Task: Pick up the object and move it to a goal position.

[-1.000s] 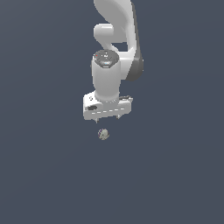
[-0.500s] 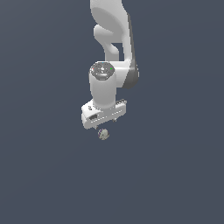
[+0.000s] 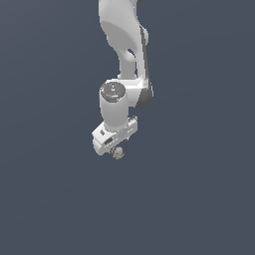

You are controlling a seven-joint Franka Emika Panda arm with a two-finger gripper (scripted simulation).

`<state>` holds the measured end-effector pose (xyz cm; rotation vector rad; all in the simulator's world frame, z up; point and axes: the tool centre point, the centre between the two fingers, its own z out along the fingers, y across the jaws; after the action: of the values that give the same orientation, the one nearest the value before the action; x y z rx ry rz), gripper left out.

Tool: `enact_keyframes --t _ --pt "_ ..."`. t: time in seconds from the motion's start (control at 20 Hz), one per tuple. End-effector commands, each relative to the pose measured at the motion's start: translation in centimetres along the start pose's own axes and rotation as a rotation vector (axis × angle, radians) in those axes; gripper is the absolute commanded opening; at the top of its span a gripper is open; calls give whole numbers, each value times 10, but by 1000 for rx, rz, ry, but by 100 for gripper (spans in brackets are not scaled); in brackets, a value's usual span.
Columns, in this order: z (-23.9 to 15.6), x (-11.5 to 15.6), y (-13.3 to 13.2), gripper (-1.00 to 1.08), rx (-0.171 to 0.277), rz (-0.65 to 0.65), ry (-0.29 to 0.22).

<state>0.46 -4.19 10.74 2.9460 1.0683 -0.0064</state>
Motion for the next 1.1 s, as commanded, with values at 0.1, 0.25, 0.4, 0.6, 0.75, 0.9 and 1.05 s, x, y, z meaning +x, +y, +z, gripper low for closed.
enact_keyframes --t 0.1,0.25,0.4,0.6,0.75,0.9,1.05 --pt "10 -2 2 100 3 -80 3" --pt "15 -2 3 100 4 -117 5" --pt "19 -3 4 100 5 -142 6" --pt "21 -3 4 100 5 -157 7" --pt "21 -3 4 100 6 -154 6" --pt "27 -3 4 100 6 -154 7" --pt "39 -4 4 100 6 -156 7"
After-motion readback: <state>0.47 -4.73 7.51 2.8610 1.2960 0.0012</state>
